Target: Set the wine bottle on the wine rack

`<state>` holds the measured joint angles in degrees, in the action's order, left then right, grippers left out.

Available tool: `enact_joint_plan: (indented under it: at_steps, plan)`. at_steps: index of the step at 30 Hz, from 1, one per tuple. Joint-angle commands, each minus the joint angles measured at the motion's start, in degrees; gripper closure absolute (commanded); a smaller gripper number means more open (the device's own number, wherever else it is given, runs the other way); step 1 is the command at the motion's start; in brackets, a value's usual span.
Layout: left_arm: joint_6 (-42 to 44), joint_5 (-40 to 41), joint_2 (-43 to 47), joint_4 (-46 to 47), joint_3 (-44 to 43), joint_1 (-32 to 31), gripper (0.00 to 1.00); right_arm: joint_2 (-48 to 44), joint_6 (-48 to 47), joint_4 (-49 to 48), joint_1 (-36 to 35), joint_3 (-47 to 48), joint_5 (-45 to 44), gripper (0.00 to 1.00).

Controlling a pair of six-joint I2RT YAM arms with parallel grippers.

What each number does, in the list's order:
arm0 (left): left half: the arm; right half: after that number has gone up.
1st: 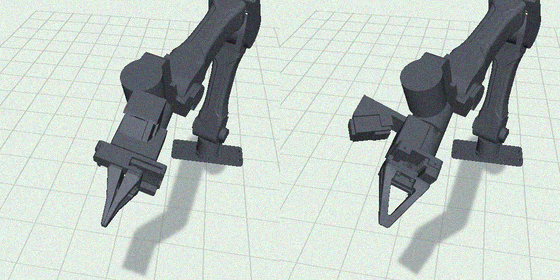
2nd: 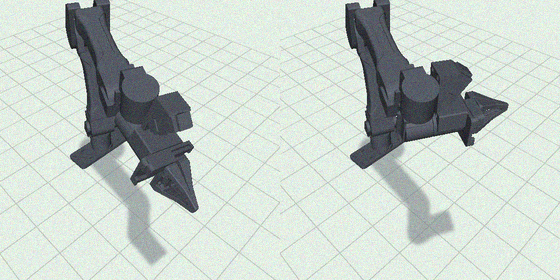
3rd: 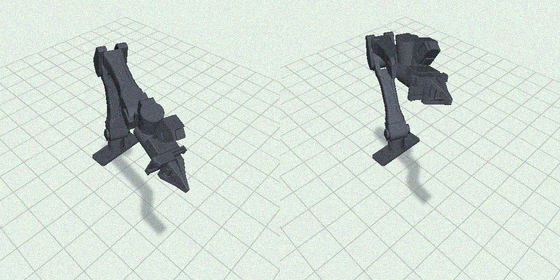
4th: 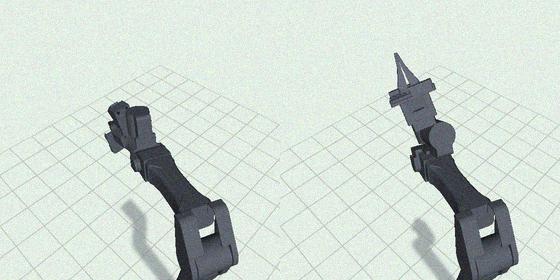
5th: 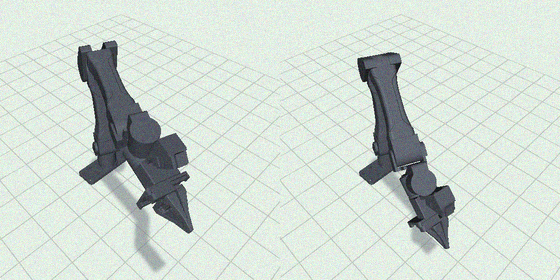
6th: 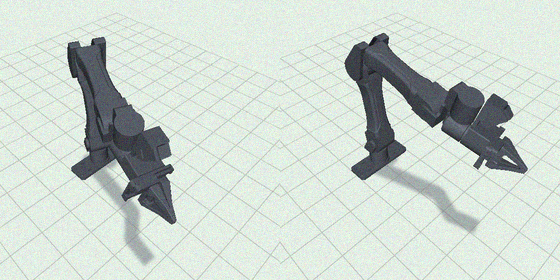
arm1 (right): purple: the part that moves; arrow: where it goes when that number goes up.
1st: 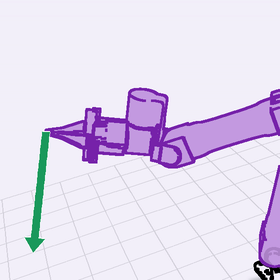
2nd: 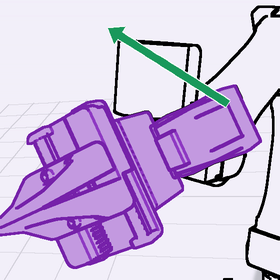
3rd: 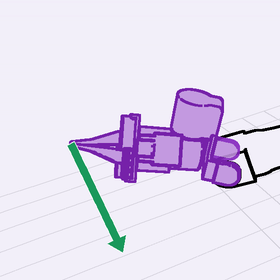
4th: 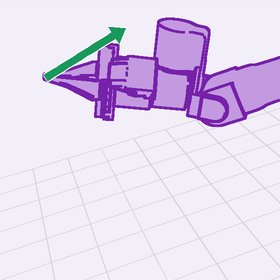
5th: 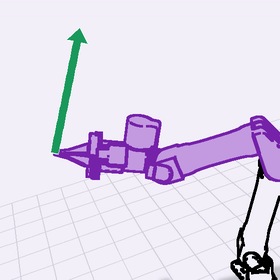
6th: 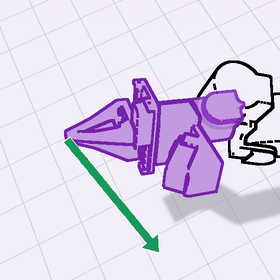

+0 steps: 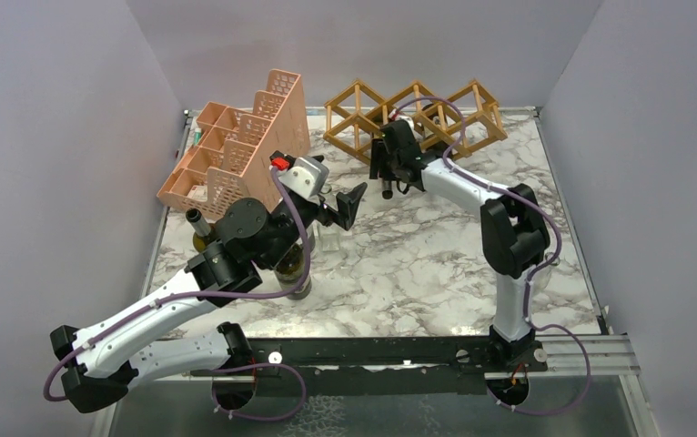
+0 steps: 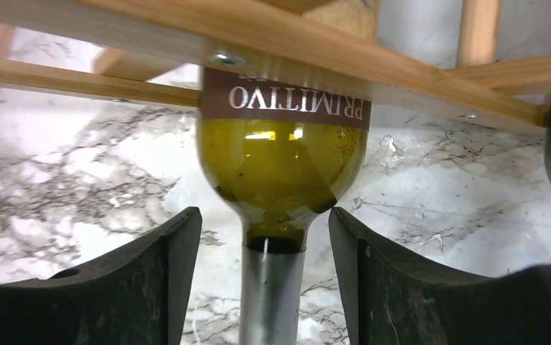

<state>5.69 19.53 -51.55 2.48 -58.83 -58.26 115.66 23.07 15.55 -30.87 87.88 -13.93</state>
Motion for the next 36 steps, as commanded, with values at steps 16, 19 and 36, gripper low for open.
enact_joint_plan:
  at_steps: [16, 19, 36]
  plan:
    - [1.8, -1.0, 1.8, 3.4, 0.8, -0.2, 0.01, -40.3, -3.5, 14.5, 0.3, -17.2, -4.6, 0.30]
    - [2.2, -2.2, 0.9, 3.8, 0.9, -0.3, 0.01, -48.2, -3.6, 19.2, 0.4, -18.9, -9.3, 0.30]
    - [3.5, -3.8, -0.8, 5.2, 2.4, -0.2, 0.01, -66.6, 17.8, 47.7, 0.4, -18.9, -49.5, 0.28]
